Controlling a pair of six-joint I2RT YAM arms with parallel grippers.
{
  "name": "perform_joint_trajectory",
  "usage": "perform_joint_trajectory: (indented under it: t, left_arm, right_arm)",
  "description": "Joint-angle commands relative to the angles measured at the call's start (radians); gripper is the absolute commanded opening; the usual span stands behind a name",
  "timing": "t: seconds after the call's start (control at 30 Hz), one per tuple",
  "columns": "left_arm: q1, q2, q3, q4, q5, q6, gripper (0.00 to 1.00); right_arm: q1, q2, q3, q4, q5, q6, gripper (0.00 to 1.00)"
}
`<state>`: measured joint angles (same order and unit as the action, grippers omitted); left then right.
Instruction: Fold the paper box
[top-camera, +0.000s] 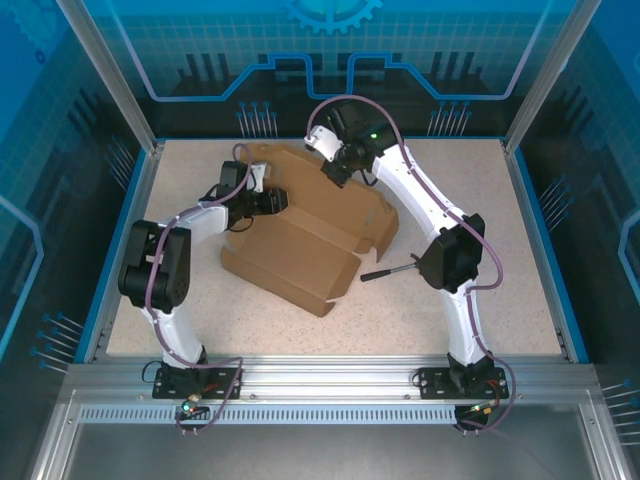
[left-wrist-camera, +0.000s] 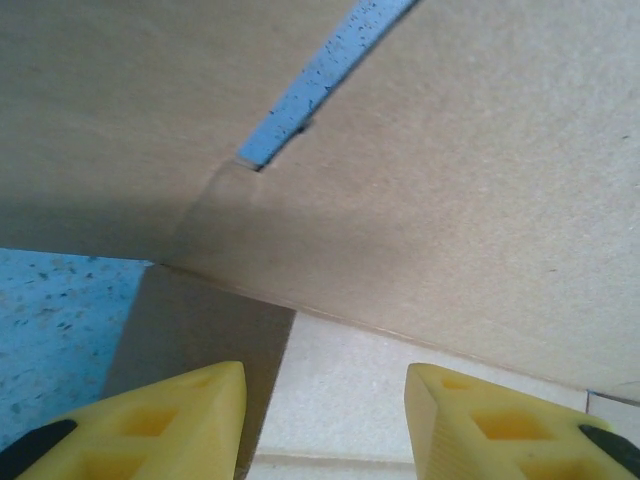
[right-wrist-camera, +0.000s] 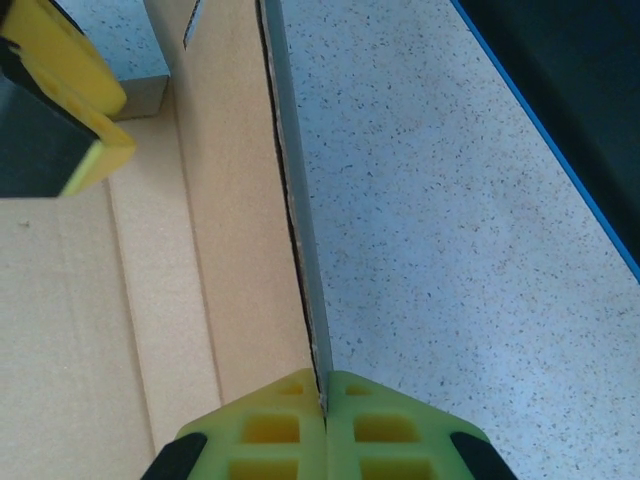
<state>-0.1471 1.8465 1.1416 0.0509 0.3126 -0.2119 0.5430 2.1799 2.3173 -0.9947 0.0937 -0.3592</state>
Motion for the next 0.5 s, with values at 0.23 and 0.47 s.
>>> perform_joint_trajectory:
  t: [0.23,0.47]
  left_arm:
    - [0.008,-0.111,-0.067,0.049,0.034,-0.013,0.53]
    - [0.074,-0.242,-0.078,0.06,0.046,0.047,0.58]
  right_arm:
    - [-0.016,-0.016,-0.015,0.029,0.001,0.007,0.0]
    - [-0.016,-0.028,-0.023,0.028,-0.006,-0.012,0.0]
